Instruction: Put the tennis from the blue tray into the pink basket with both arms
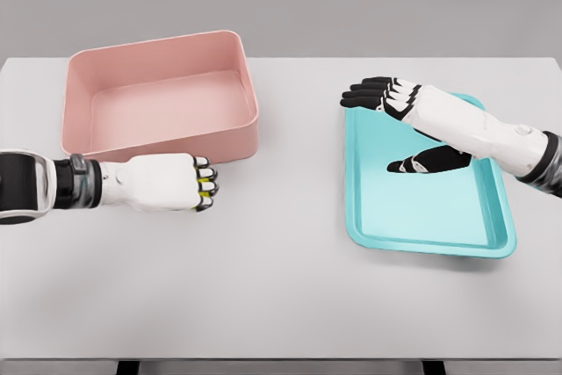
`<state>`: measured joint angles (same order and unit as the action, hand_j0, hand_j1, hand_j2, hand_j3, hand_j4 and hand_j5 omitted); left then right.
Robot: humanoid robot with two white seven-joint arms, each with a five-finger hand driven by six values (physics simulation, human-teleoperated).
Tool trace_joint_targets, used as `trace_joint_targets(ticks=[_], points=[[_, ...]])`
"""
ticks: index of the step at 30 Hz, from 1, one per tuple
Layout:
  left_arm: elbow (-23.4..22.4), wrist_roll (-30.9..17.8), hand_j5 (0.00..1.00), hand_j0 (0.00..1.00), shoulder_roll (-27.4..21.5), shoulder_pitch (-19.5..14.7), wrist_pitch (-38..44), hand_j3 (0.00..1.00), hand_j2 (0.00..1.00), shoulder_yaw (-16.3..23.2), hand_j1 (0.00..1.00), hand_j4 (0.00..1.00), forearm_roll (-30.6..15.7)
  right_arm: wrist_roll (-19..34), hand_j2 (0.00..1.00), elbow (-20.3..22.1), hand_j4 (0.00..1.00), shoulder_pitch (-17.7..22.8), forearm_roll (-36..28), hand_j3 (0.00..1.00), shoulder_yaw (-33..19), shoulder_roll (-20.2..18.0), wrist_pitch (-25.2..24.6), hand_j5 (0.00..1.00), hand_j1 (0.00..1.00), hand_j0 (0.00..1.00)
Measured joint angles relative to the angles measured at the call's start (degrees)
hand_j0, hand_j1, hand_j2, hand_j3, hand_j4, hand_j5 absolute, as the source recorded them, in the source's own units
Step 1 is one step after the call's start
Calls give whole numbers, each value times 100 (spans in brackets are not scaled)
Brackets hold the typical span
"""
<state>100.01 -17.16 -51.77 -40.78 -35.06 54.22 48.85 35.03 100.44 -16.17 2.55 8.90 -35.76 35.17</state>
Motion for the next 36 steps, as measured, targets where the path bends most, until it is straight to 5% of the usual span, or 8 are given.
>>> trace_joint_targets(ticks=[26, 36], points=[[127, 8, 35, 35, -421, -580, -1, 35, 35, -255, 35, 35, -2736, 0, 100, 0, 100, -97, -4, 100, 19, 56, -1, 100, 100, 100], [113, 3, 35, 35, -682, -606, -3, 35, 35, -972, 35, 35, -3287, 0, 100, 0, 100, -149, -9, 100, 6, 64, 0, 100, 100, 100]])
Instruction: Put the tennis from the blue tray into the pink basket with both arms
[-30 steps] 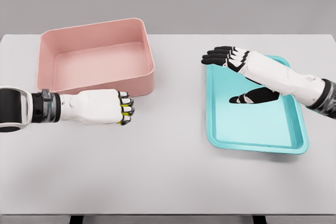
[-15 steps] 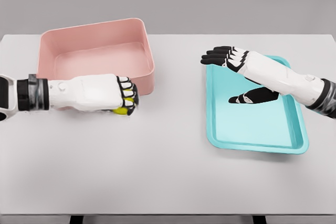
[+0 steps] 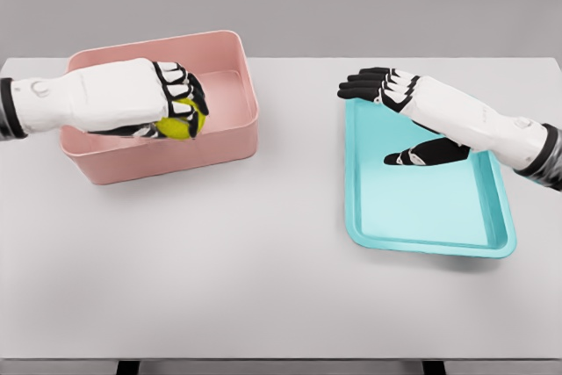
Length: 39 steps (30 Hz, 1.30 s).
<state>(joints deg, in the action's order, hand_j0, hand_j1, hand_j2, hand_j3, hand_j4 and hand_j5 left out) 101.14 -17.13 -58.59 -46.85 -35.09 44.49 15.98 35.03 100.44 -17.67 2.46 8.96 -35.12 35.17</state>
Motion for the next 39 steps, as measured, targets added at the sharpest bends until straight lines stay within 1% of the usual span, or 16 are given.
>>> trace_joint_targets(ticks=[4, 7, 14, 16, 17, 18, 20, 21, 23, 28, 31, 32, 33, 34, 36, 39], points=[[-64, -5, 35, 35, -24, 0, 0, 35, 35, -314, 35, 35, -91, 0, 100, 0, 100, -9, -1, 100, 10, 2, 0, 100, 100, 100], [-210, -16, 35, 35, -29, 0, 0, 35, 35, -525, 35, 35, -84, 0, 100, 0, 100, -9, 0, 100, 26, 9, 0, 100, 100, 100], [-1080, -34, 36, 36, -11, 70, -2, 36, 36, -667, 36, 36, -31, 0, 100, 0, 100, -18, 0, 100, 38, 15, 0, 100, 100, 100], [-1281, -36, 42, 42, 4, 70, -3, 42, 42, -674, 42, 42, -15, 0, 100, 0, 100, -26, -7, 100, 33, 12, 0, 100, 100, 100], [-1343, -36, 56, 56, 9, 79, -3, 56, 56, -676, 56, 56, -9, 0, 100, 0, 100, -26, -10, 100, 29, 11, 0, 100, 100, 100], [-1387, -35, 66, 66, 14, 79, -3, 66, 66, -677, 66, 66, -8, 0, 100, 0, 100, -18, -15, 100, 26, 11, 0, 100, 100, 100], [-1438, -33, 81, 81, 28, 70, -2, 81, 81, -680, 81, 81, -11, 0, 100, 0, 100, -18, -28, 100, 17, 9, 0, 100, 100, 100], [-1453, -30, 87, 87, 34, 70, -1, 87, 87, -680, 87, 87, -12, 0, 100, 0, 100, -18, -33, 100, 8, 7, 0, 100, 100, 100], [-1471, -26, 88, 88, 44, 70, -1, 88, 88, -682, 88, 88, -15, 0, 100, 0, 100, -26, -39, 100, -4, 5, 0, 100, 100, 100], [-1480, -10, 96, 96, 53, 62, 0, 96, 96, -689, 96, 96, -27, 0, 100, 0, 100, -26, -43, 100, -19, -5, 0, 100, 100, 100], [-1422, -5, 100, 100, 47, 132, 0, 100, 100, -688, 100, 100, -82, 0, 100, 0, 100, -97, -45, 100, -20, -6, 0, 100, 100, 100], [-1354, -3, 100, 100, 37, 378, -3, 100, 100, -690, 100, 100, -172, 0, 100, 0, 100, -88, -45, 100, -19, -4, 0, 100, 100, 100], [-1248, -1, 100, 100, 13, 475, -2, 100, 100, -692, 100, 100, -365, 0, 100, 0, 100, -70, -44, 100, -17, -3, 0, 100, 100, 100], [-1106, -1, 100, 100, -37, 668, -4, 100, 100, -711, 100, 100, -675, 0, 100, 0, 100, -44, -44, 100, -13, 0, 0, 100, 100, 100], [-824, 2, 100, 100, -175, 773, -2, 100, 100, -740, 100, 100, -1343, 0, 100, 0, 100, -53, -44, 100, -9, 1, 0, 100, 100, 100], [-479, 5, 100, 100, -356, 1090, -1, 100, 100, -762, 100, 100, -2193, 0, 100, 0, 100, -70, -44, 100, -11, 1, 1, 100, 100, 100]])
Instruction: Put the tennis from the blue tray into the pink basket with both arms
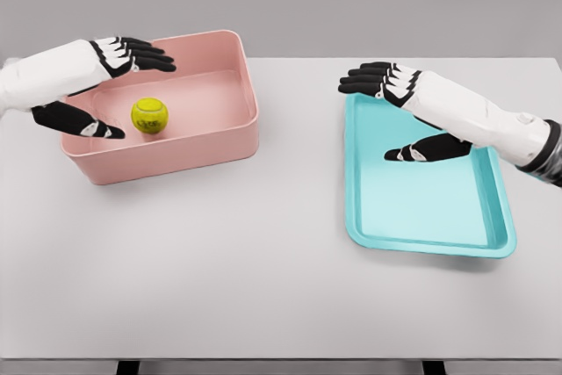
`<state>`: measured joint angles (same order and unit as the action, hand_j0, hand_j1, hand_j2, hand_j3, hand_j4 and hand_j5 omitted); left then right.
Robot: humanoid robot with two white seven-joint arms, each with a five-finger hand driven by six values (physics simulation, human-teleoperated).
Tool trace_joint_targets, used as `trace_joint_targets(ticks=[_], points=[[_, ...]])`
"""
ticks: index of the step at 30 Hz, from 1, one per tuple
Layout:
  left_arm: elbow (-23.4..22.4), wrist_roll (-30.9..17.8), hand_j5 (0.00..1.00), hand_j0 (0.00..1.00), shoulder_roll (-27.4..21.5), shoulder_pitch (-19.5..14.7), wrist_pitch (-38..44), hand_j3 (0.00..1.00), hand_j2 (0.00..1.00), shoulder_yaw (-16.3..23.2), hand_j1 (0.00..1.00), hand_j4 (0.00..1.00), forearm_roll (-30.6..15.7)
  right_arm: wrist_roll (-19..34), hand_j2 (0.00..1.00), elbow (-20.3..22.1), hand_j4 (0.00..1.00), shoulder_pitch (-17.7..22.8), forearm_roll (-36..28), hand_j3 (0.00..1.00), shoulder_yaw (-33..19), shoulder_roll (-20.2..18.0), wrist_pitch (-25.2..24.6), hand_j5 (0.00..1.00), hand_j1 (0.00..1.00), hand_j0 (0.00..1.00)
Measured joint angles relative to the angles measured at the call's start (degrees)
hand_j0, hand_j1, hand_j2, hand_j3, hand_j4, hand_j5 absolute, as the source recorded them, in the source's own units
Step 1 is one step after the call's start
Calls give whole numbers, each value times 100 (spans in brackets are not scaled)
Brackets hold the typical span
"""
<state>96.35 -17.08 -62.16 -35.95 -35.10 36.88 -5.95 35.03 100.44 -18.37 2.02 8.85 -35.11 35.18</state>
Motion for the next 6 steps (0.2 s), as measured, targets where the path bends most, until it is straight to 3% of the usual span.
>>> trace_joint_targets(ticks=[4, 6], points=[[243, -10, 100, 100, -88, 650, -2, 100, 100, -9, 100, 100, -508, 0, 100, 0, 100, 35, 0, 100, 4, 0, 0, 100, 100, 100], [286, -18, 100, 100, -99, 800, -1, 100, 100, -12, 100, 100, -611, 0, 100, 0, 100, 35, 0, 100, 10, 0, 0, 100, 100, 100]])
